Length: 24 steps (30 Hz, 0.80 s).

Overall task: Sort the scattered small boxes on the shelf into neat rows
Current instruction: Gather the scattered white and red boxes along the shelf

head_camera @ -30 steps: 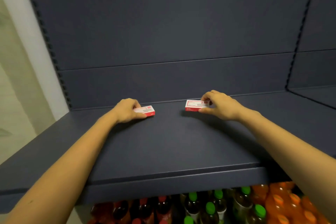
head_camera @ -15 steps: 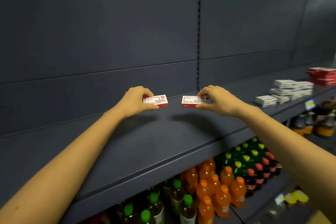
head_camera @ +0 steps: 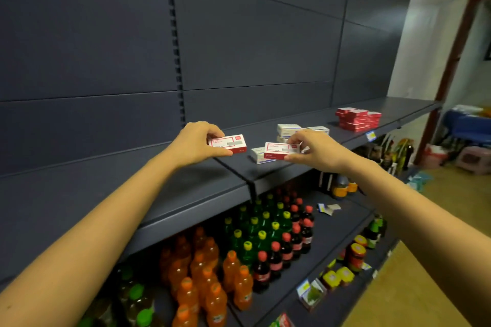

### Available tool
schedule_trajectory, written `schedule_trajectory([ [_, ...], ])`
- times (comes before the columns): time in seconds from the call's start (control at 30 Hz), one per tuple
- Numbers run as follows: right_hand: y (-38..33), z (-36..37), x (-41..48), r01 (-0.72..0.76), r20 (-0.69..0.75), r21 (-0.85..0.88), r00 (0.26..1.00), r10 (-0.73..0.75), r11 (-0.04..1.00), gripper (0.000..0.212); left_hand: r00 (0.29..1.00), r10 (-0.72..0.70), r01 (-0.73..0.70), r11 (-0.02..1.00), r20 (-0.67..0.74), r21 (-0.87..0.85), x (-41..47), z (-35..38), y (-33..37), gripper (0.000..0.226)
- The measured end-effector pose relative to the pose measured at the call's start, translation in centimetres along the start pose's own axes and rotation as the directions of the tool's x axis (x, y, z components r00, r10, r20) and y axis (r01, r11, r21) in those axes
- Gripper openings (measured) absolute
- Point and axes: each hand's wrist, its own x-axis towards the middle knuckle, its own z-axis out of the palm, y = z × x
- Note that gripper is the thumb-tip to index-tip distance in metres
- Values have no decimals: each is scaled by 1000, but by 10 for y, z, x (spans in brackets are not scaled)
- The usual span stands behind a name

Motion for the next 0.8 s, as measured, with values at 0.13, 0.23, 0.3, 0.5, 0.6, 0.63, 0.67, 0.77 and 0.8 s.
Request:
schedule_trajectory([
  [0.13,64,-17,-9,-32,16,-20,999,32,999,37,1000,15,-16,1000,-25,-17,31,42,42,37],
  [0.23,106,-28,-13,-72,16,-22,997,72,997,40,999,38,-38,999,-17,-6,56,68,69,40],
  [0.3,130,-36,-15,-96,15,-9,995,96,995,41,999,50,-50,999,-8,-3,73,83,83,43],
  [0.5,205,-53,-12,-123,-35,-18,992,122,992,36,996,85,-86,996,34,36,133,131,120,44],
  [0.6,242,-61,-6,-137,-35,-20,990,136,990,34,994,102,-103,994,26,35,167,154,137,43],
  [0.63,255,-64,-2,-138,-39,-24,990,137,990,33,994,104,-105,994,21,29,179,162,141,43],
  [0.67,268,-66,2,-142,-42,-30,989,141,989,32,994,105,-105,994,19,23,190,170,146,42],
  [0.77,313,-72,22,-158,-50,-57,987,155,986,35,993,113,-113,994,24,2,233,197,160,40],
  [0.8,327,-75,30,-162,-42,-74,986,159,984,37,993,111,-111,994,28,-3,248,205,164,40],
])
